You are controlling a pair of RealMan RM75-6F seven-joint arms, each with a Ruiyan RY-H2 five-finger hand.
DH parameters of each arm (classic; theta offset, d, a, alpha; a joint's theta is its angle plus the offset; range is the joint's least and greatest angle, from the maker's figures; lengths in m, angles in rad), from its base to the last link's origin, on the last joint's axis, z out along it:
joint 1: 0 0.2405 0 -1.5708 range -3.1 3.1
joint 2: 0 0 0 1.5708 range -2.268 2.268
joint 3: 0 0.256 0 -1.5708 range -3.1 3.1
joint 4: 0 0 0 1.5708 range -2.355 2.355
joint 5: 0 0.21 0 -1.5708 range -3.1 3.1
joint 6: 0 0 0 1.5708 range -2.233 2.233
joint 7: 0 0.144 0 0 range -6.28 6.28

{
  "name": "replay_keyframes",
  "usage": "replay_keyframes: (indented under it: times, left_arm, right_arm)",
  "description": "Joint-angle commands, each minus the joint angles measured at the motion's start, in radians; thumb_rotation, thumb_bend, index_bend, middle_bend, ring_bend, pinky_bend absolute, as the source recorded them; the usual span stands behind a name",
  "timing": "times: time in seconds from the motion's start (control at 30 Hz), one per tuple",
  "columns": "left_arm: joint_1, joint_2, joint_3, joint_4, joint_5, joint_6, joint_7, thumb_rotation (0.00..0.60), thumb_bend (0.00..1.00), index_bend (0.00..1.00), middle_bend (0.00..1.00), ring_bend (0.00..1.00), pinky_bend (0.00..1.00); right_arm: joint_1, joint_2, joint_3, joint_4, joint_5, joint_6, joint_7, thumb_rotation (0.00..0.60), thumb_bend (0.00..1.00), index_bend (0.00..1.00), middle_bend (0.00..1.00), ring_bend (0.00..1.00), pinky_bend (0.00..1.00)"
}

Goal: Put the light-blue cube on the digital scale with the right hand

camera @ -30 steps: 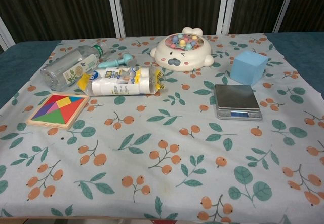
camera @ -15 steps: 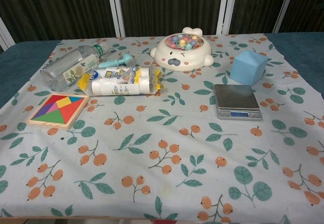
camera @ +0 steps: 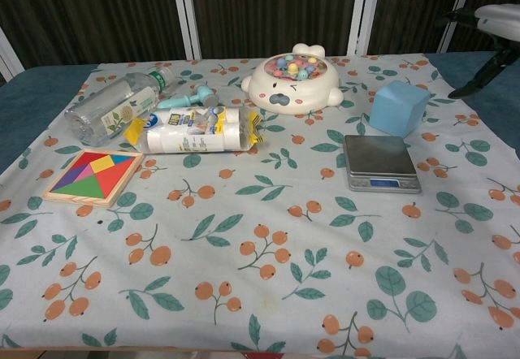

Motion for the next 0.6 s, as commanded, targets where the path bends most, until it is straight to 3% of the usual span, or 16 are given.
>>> replay_keyframes:
  times: [0.03,0.4,0.6]
  left_arm:
    - [0.005,0.001,0.002,0.004,0.009,0.011,-0.009,0.6,0.33,0.01,0.0,0.0,0.33]
    - [0.006,0.002,0.006,0.005,0.027,0.016,-0.022,0.6,0.33,0.02,0.0,0.0,0.33]
    - [0.006,0.004,0.005,0.008,0.024,0.012,-0.034,0.6,0.33,0.03,0.0,0.0,0.33]
  right_arm:
    - [0.046,-0.059,-0.003,0.075,0.017,-0.037,-0.003,0.6,0.11,0.0,0.03,0.08,0.22]
    - [0.138,-0.199,0.001,0.283,0.029,-0.115,0.056,0.6,0.11,0.02,0.05,0.08,0.23]
    - [0.17,-0.258,-0.005,0.381,0.006,-0.129,0.098,0.6,0.11,0.11,0.15,0.14,0.28]
